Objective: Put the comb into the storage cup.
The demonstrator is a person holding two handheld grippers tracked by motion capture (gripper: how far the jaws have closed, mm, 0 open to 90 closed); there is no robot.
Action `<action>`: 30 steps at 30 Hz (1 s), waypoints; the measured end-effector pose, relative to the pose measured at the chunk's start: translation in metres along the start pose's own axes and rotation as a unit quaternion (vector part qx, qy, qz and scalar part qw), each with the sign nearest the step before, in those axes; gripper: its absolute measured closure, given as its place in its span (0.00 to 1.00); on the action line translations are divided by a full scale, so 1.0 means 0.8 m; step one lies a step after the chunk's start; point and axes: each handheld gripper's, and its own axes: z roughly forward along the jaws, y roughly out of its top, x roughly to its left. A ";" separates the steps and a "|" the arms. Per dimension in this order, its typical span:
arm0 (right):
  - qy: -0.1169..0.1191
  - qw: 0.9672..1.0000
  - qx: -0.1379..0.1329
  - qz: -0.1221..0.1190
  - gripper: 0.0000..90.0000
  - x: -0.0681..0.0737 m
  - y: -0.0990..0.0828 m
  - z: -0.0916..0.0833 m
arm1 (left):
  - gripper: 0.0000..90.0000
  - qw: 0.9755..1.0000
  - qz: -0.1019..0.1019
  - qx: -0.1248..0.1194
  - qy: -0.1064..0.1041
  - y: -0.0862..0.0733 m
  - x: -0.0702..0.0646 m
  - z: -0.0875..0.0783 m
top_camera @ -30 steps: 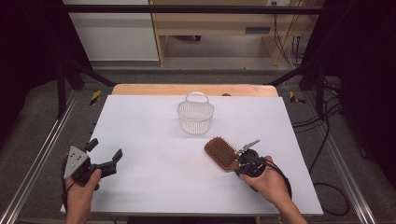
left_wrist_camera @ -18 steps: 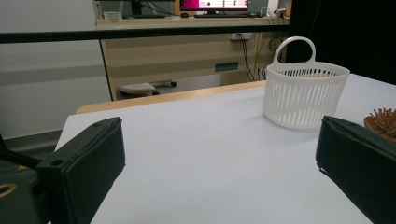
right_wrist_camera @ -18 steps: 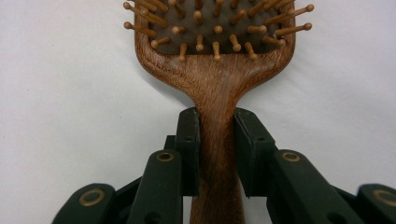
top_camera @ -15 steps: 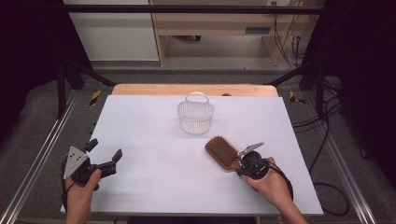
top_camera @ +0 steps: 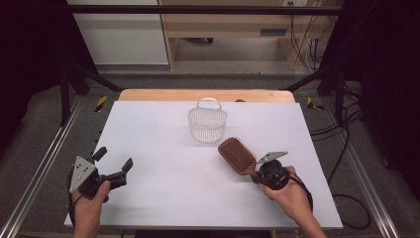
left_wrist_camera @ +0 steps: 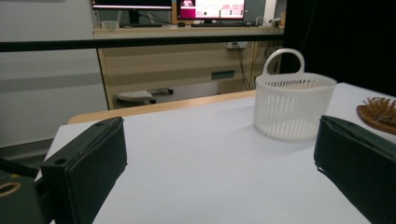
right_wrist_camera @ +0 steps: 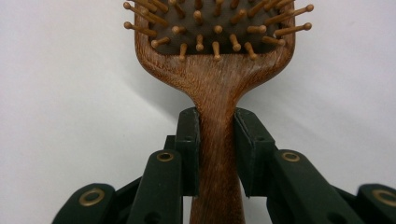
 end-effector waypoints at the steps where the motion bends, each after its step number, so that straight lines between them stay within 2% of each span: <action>1: 0.000 1.000 -0.007 0.003 0.81 0.002 0.001 -0.002 | 0.03 1.000 -0.005 0.001 -0.007 0.001 -0.005 0.002; 3: -0.002 1.000 -0.031 0.000 0.81 0.005 0.005 -0.009 | 0.02 1.000 -0.006 0.009 -0.028 0.004 -0.017 0.009; 5: -0.003 0.999 -0.039 -0.002 0.81 0.006 0.007 -0.011 | 0.03 0.999 -0.008 0.014 -0.045 0.008 -0.030 0.018; 7: -0.002 0.998 -0.068 -0.006 0.81 0.009 0.012 -0.016 | 0.02 0.998 -0.011 0.019 -0.064 0.014 -0.045 0.028; 8: -0.002 0.998 -0.068 -0.006 0.81 0.009 0.012 -0.016 | 0.02 0.997 -0.010 0.023 -0.073 0.017 -0.052 0.035; 10: -0.001 0.996 -0.086 -0.008 0.81 0.010 0.017 -0.019 | 0.02 0.995 -0.007 0.031 -0.090 0.022 -0.068 0.051; 12: -0.001 0.995 -0.101 -0.013 0.81 0.011 0.022 -0.020 | 0.03 0.993 -0.014 0.032 -0.112 0.027 -0.086 0.068; 13: 0.001 0.993 -0.120 -0.012 0.81 0.014 0.027 -0.020 | 0.03 0.991 -0.013 0.036 -0.130 0.033 -0.103 0.085; 15: 0.004 0.991 -0.134 -0.011 0.81 0.016 0.031 -0.021 | 0.03 0.989 -0.013 0.038 -0.145 0.038 -0.118 0.101; 16: 0.006 0.990 -0.140 -0.012 0.81 0.018 0.034 -0.021 | 0.03 0.989 -0.013 0.038 -0.145 0.038 -0.118 0.101; 17: 0.006 0.990 -0.140 -0.012 0.81 0.018 0.034 -0.021 | 0.03 0.987 -0.011 0.039 -0.153 0.041 -0.125 0.108; 19: 0.008 0.987 -0.160 -0.017 0.81 0.022 0.040 -0.023 | 0.03 0.985 -0.010 0.038 -0.165 0.048 -0.138 0.119; 20: 0.008 0.987 -0.160 -0.017 0.81 0.022 0.040 -0.023 | 0.03 0.984 -0.007 0.039 -0.172 0.051 -0.143 0.123; 21: 0.011 0.984 -0.175 -0.020 0.81 0.024 0.044 -0.023 | 0.02 0.983 -0.007 0.040 -0.178 0.055 -0.150 0.129; 22: 0.011 0.984 -0.175 -0.020 0.81 0.024 0.044 -0.023 | 0.02 0.983 -0.006 0.041 -0.181 0.057 -0.153 0.133; 23: 0.011 0.983 -0.183 -0.024 0.81 0.027 0.047 -0.024 | 0.02 0.981 -0.010 0.044 -0.187 0.064 -0.161 0.142; 24: 0.011 0.983 -0.183 -0.024 0.81 0.027 0.047 -0.024 | 0.03 0.981 -0.010 0.044 -0.187 0.064 -0.161 0.142; 25: 0.009 0.981 -0.191 -0.028 0.81 0.030 0.049 -0.023 | 0.03 0.981 -0.018 0.043 -0.189 0.067 -0.165 0.147; 27: 0.010 0.980 -0.195 -0.027 0.81 0.031 0.050 -0.023 | 0.02 0.979 -0.024 0.040 -0.197 0.075 -0.173 0.156; 30: 0.008 0.976 -0.213 -0.029 0.81 0.035 0.051 -0.022 | 0.03 0.979 -0.024 0.038 -0.201 0.086 -0.179 0.164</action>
